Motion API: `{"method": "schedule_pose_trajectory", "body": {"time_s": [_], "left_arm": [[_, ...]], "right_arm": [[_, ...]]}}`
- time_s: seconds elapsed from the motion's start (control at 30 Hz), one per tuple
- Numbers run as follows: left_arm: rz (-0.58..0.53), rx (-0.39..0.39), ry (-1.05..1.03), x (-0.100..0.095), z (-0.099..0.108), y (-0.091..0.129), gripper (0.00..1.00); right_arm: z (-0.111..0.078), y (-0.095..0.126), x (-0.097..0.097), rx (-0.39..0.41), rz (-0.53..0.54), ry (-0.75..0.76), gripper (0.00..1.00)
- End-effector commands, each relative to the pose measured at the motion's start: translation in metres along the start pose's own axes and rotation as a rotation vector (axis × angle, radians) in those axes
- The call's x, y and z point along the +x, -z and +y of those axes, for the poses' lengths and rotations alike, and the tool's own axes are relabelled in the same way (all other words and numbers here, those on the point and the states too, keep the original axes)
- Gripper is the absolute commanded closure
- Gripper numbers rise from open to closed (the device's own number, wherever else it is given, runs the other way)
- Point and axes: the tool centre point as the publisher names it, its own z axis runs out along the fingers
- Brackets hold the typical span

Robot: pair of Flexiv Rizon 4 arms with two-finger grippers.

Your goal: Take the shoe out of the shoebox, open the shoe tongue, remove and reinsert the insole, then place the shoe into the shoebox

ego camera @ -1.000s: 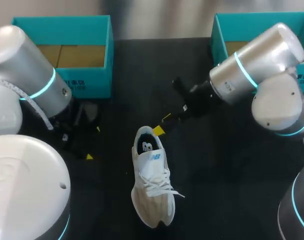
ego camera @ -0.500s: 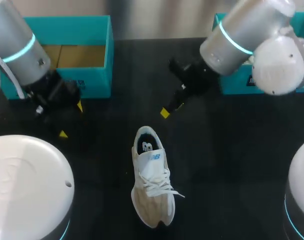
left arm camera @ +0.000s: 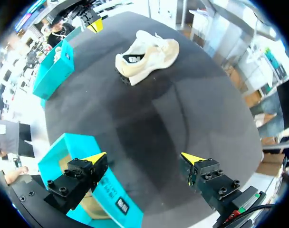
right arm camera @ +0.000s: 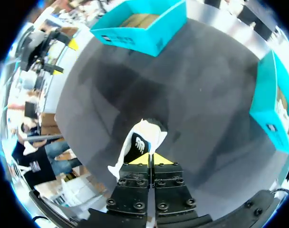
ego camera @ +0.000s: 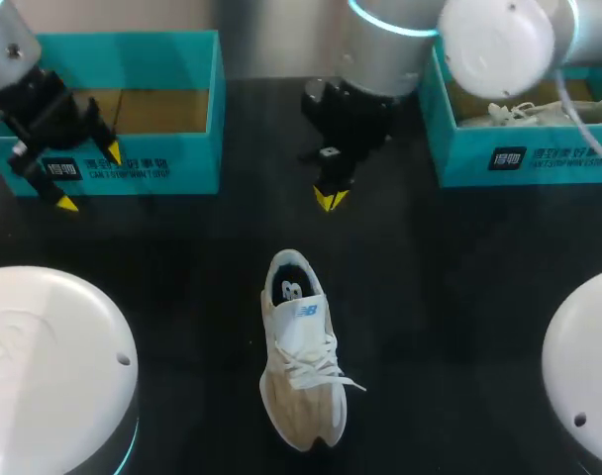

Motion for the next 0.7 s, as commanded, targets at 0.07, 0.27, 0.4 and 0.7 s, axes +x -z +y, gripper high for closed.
{"method": "schedule_pose_trajectory", "body": {"time_s": [0.07,0.27,0.4,0.7], "left_arm": [[0.017,0.001,0.002,-0.003,-0.001,0.007,0.0],[0.017,0.001,0.002,-0.003,-0.001,0.007,0.0],[0.017,0.001,0.002,-0.003,-0.001,0.007,0.0],[0.017,0.001,0.002,-0.003,-0.001,0.007,0.0]], "right_arm": [[0.001,0.005,0.015,0.112,-0.275,-0.133,1.0],[0.001,0.005,0.015,0.112,-0.275,-0.133,1.0],[0.001,0.005,0.015,0.112,-0.275,-0.133,1.0],[-0.008,-0.029,0.045,0.054,-0.392,-0.227,1.0]]}}
